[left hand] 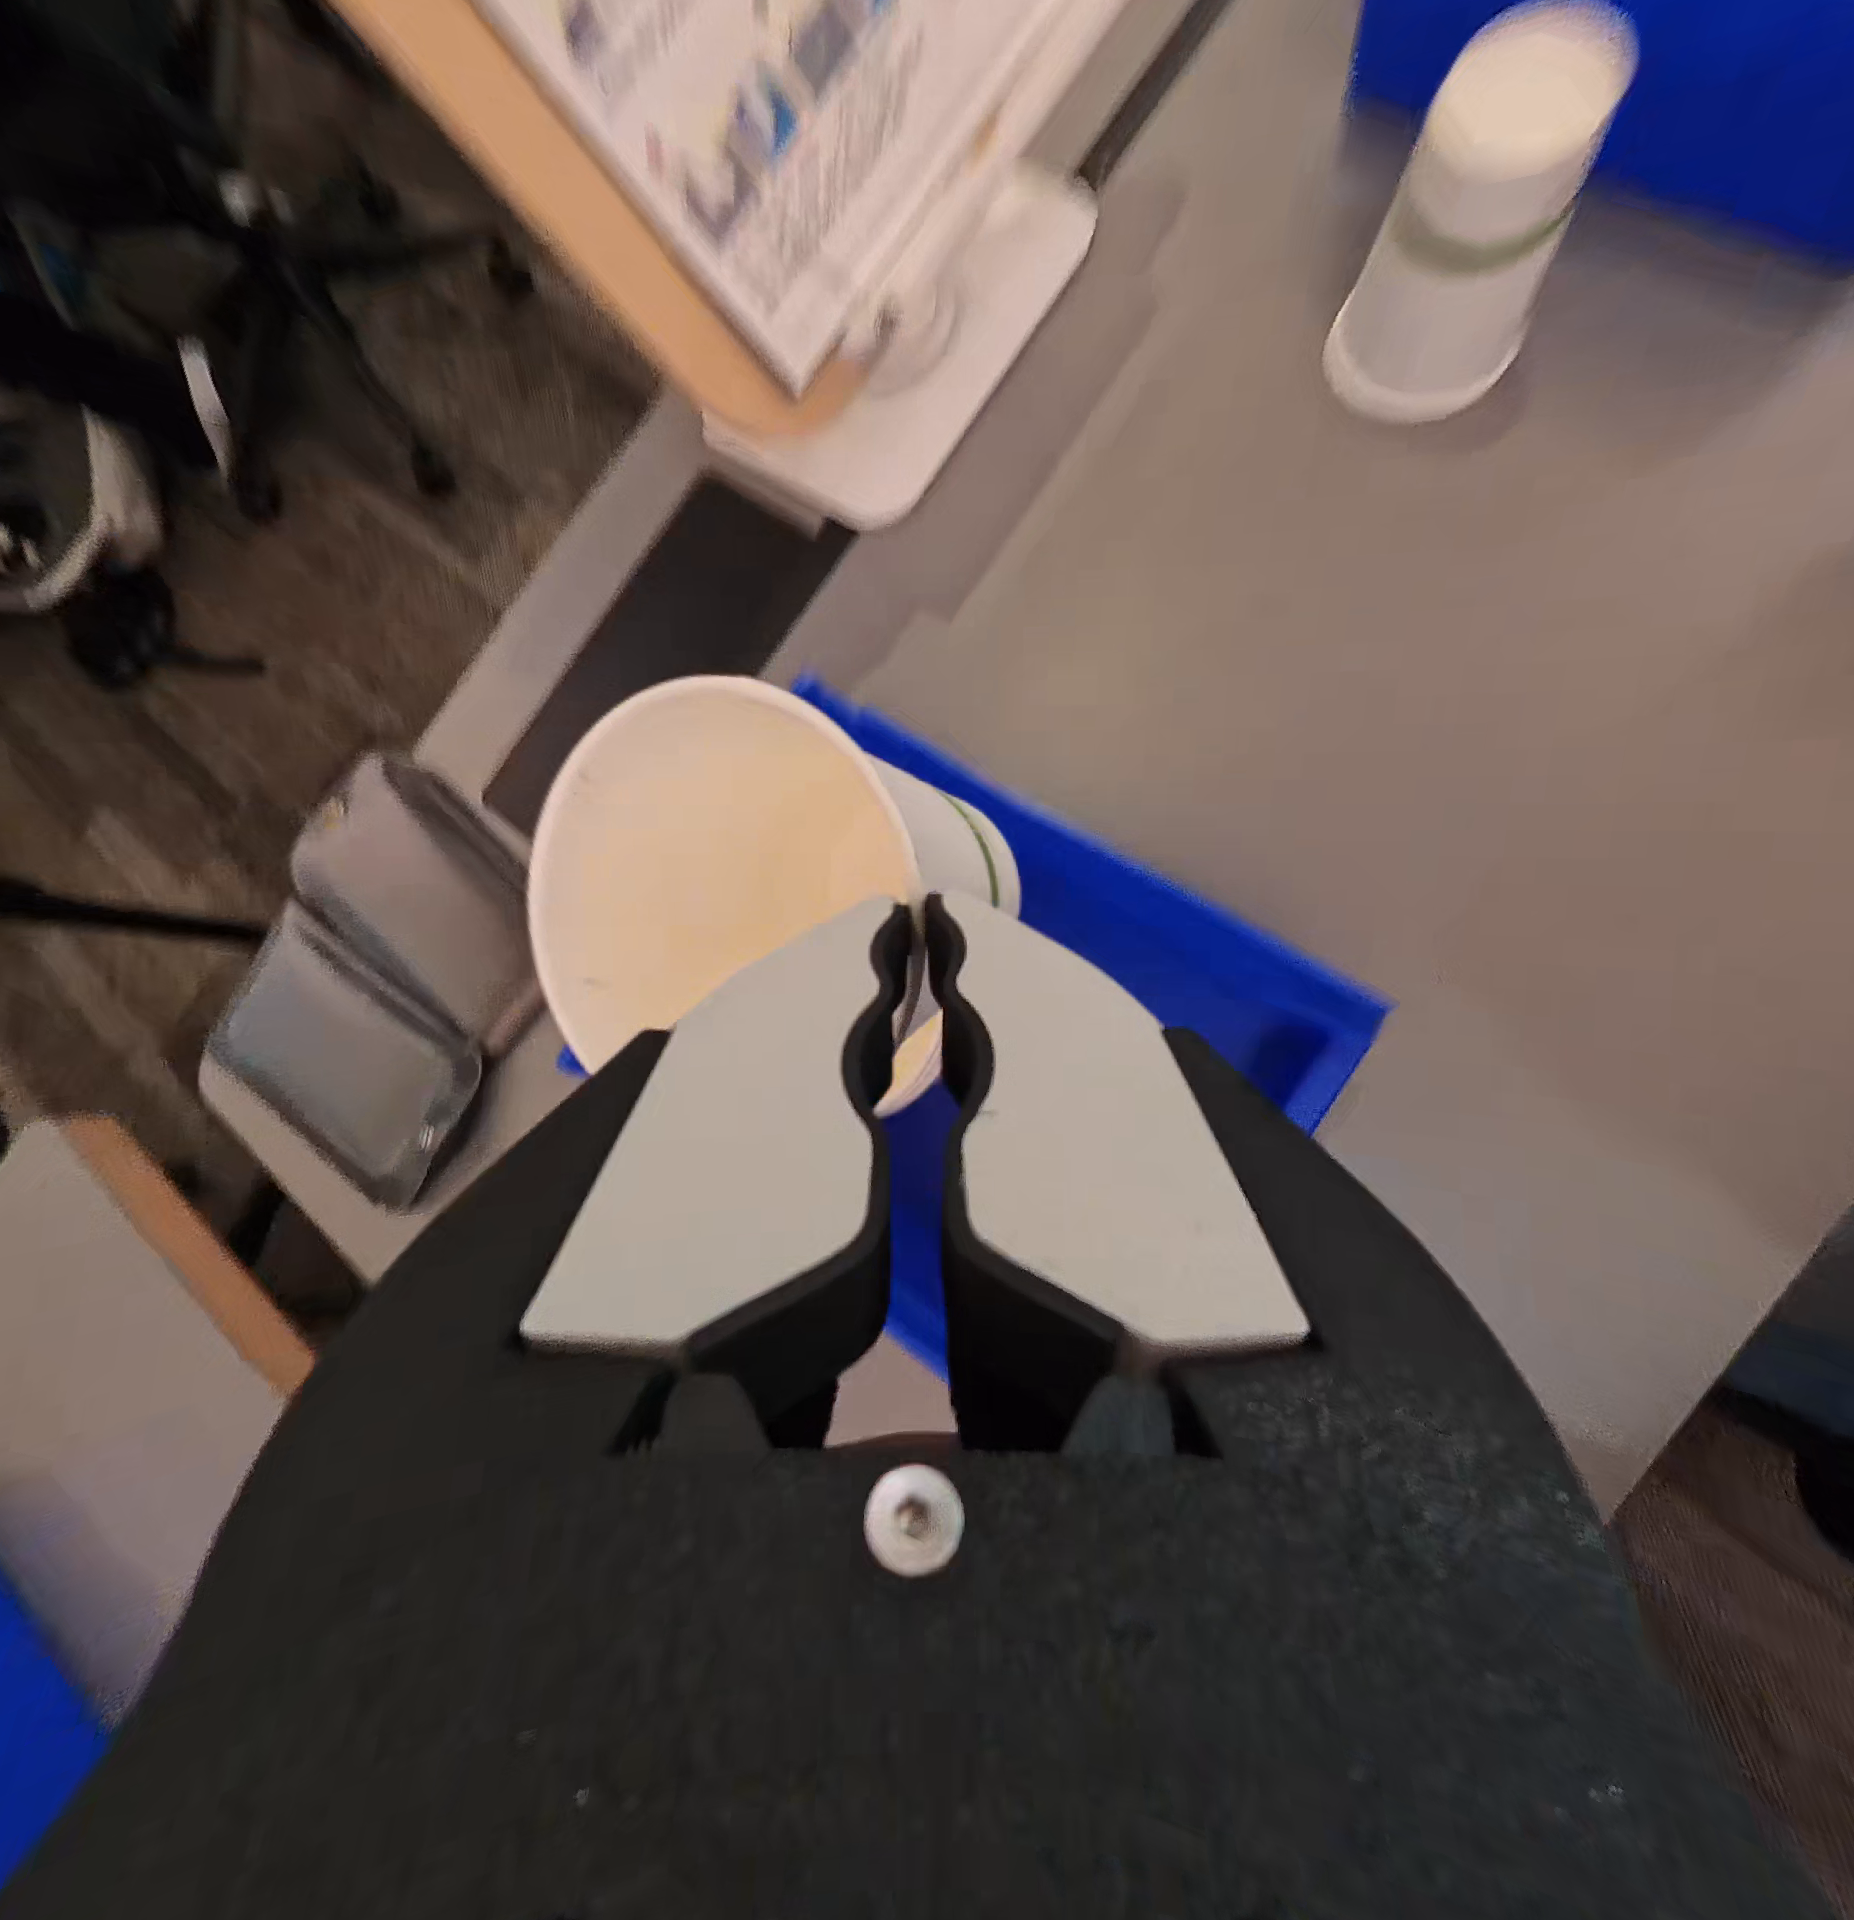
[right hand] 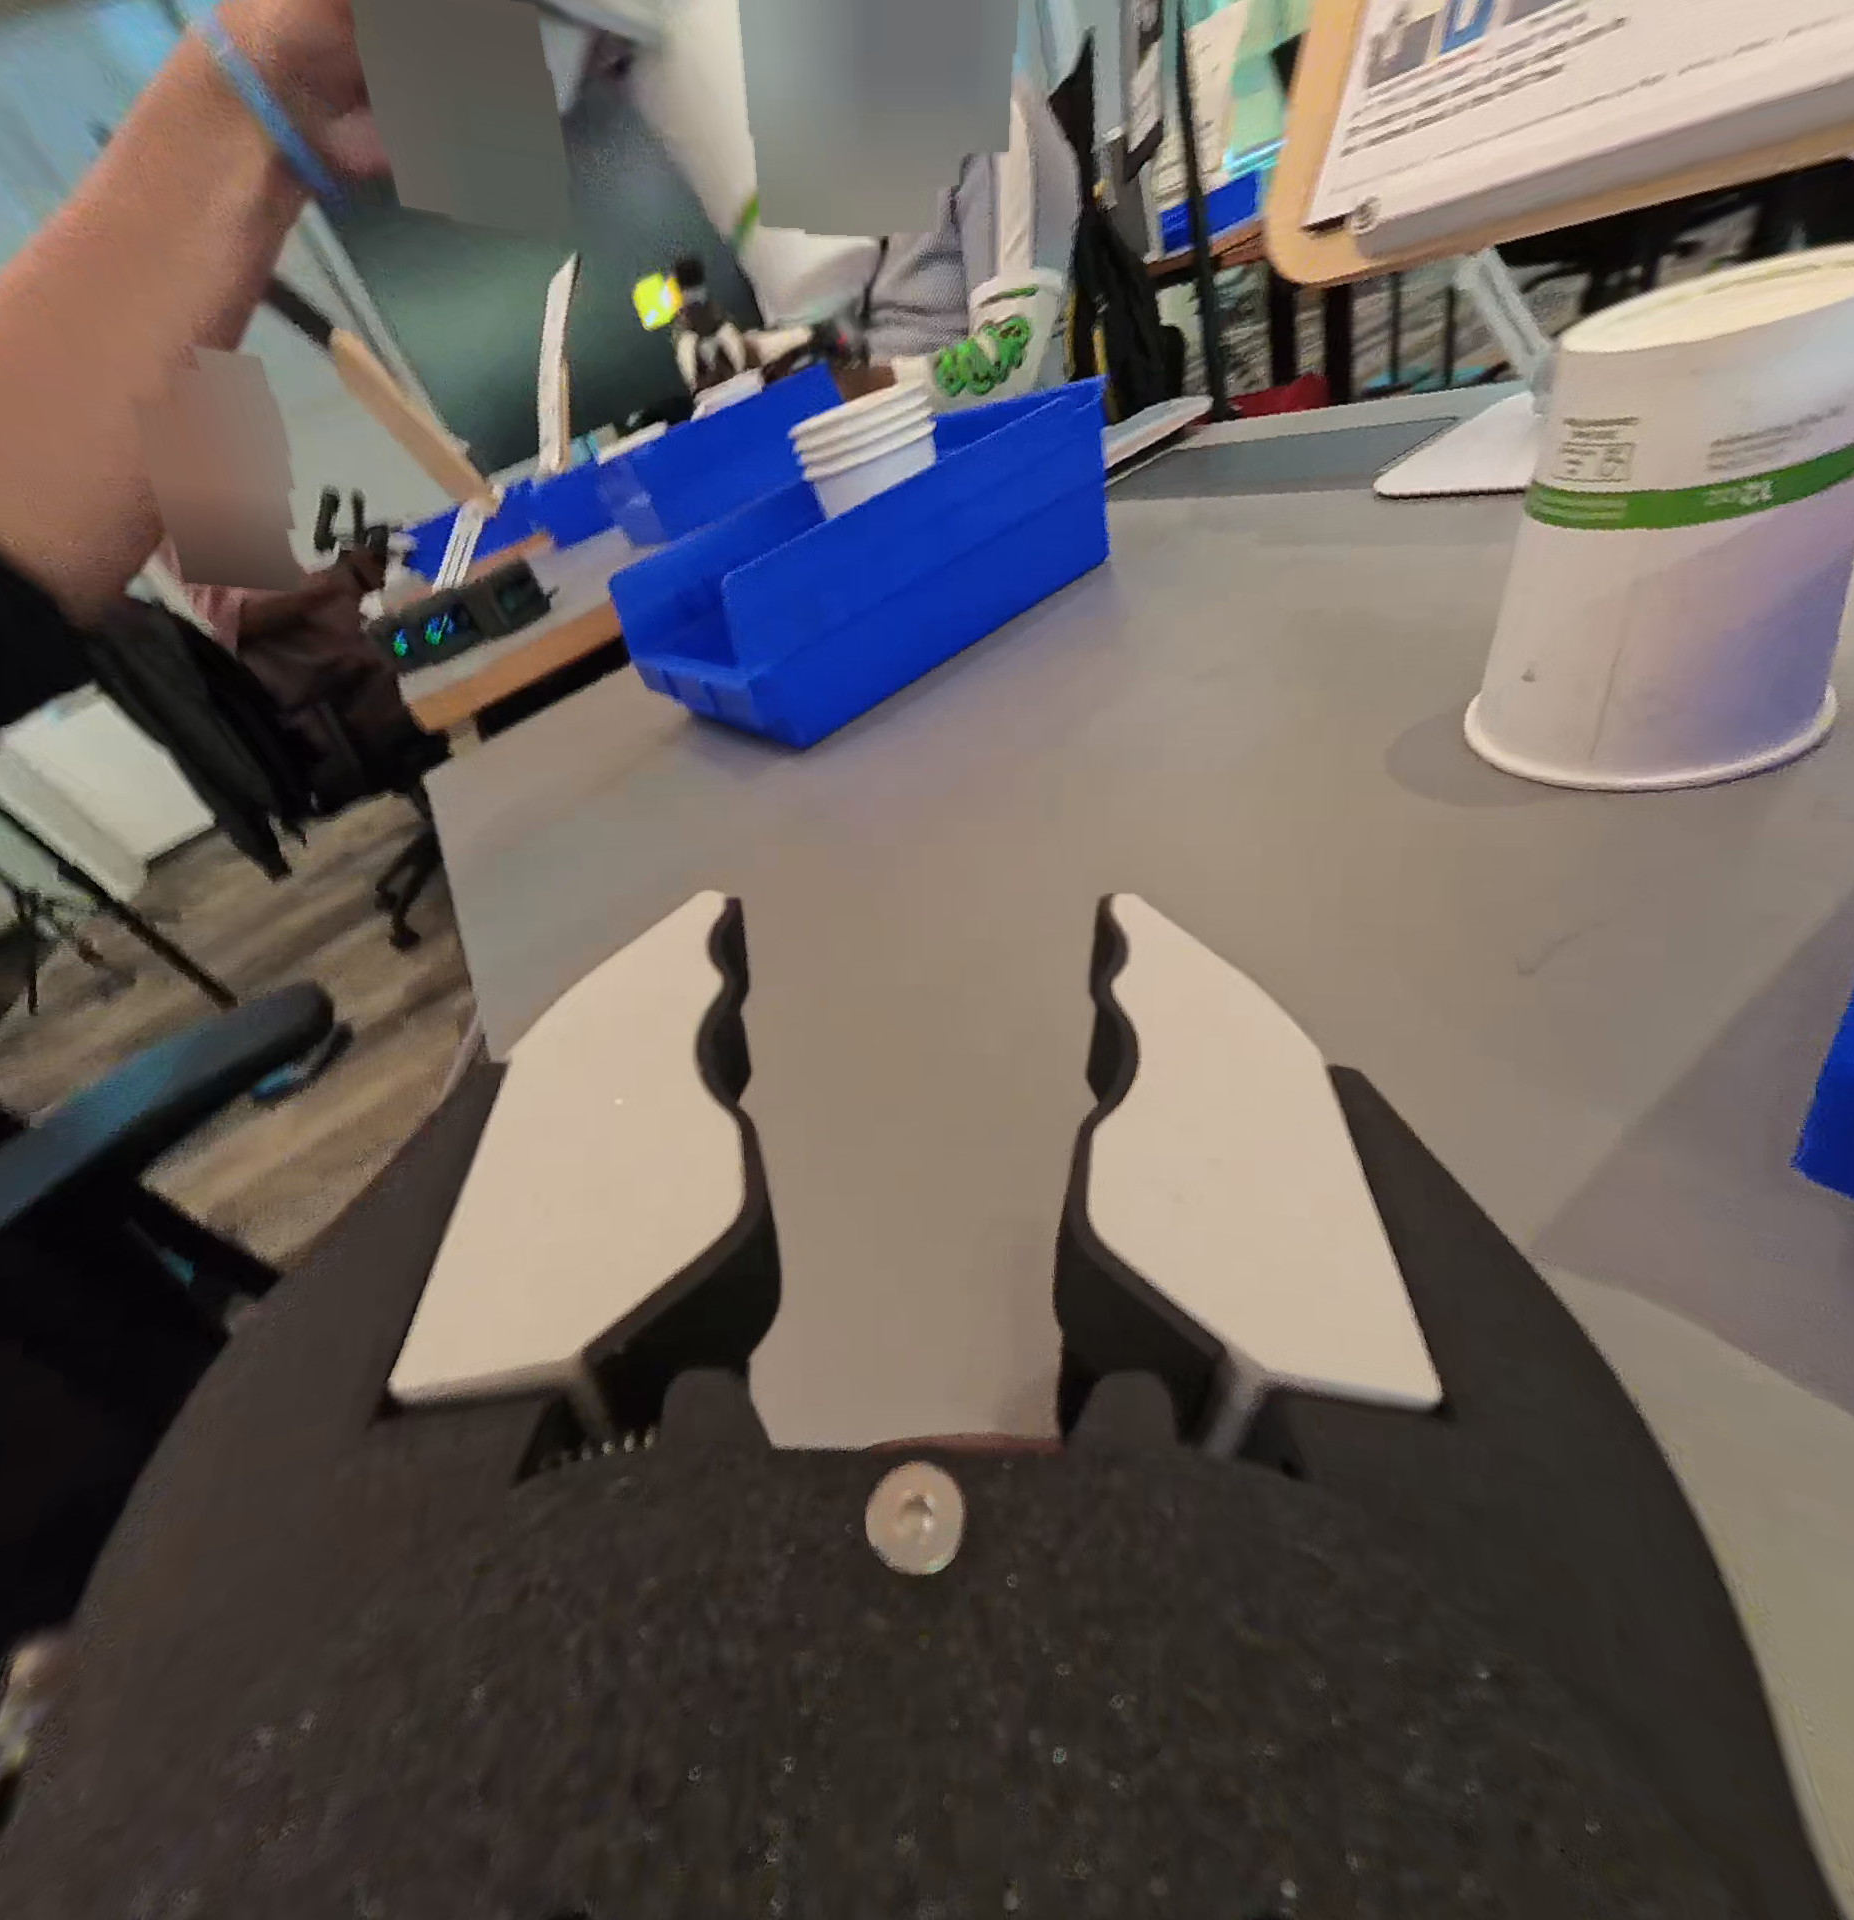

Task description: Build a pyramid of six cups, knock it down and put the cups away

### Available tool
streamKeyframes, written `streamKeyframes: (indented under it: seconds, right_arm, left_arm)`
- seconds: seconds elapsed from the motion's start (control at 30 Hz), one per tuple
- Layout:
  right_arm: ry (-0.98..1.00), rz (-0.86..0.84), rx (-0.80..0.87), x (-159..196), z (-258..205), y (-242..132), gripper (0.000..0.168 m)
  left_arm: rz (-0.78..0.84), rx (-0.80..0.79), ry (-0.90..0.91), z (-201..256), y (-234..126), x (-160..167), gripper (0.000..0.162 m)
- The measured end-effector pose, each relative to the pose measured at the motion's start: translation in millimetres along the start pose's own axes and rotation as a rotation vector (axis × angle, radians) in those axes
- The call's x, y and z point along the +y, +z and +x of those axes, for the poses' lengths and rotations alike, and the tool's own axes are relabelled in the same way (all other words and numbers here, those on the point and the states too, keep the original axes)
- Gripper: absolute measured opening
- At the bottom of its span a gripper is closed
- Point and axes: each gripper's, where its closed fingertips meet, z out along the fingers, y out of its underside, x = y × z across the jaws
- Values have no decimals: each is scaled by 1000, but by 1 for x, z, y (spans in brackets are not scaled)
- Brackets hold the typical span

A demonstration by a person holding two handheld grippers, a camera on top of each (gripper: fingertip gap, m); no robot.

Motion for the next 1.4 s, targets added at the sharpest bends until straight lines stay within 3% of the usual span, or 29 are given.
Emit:
streamKeyframes:
  seconds: [0.1, 0.17, 0.3, 0.43, 0.57, 0.67, 0.73, 0.87, 0.9, 1.0, 1.1, 1.27, 1.33, 1.4]
  right_arm:
    - [105, 101, -26, -14, 3, 26, 84]
    - [197, 147, -66, -22, 1, 50, 95]
    - [377, 285, -249, -59, -18, 91, 101]
    - [437, 431, -326, -100, -20, 104, 108]
    - [435, 557, -387, -127, -24, 86, 109]
    - [425, 546, -404, -130, -27, 79, 105]
    - [438, 520, -404, -125, -26, 77, 89]
    - [438, 500, -409, -117, -25, 75, 89]
    - [426, 500, -391, -116, -23, 74, 88]
    - [378, 461, -342, -116, -17, 73, 88]
    - [315, 451, -255, -125, -1, 64, 88]
    - [3, 252, 54, -173, 40, 53, 89]
    - [-156, 68, 198, -190, 60, 61, 89]
    - [-247, -218, 240, -190, 71, 84, 89]
  left_arm:
    - [277, 28, -27, 29, -29, -52, 2]
    - [459, 135, -97, 63, -39, -84, 2]
    - [596, 287, -228, 127, -20, -118, 2]
    - [610, 446, -284, 199, 15, -139, 2]
    - [568, 517, -233, 256, 43, -147, 2]
    - [545, 561, -203, 284, 58, -149, 2]
    - [549, 594, -211, 295, 64, -150, 3]
    - [568, 635, -241, 302, 68, -149, 3]
    - [565, 626, -247, 301, 70, -145, 3]
    - [594, 521, -292, 291, 69, -124, 42]
    - [563, 351, -404, 282, 81, -71, 70]
    - [421, -66, -613, 287, 113, 56, 69]
    - [360, -150, -592, 297, 118, 91, 69]
    - [296, -161, -557, 304, 123, 108, 69]
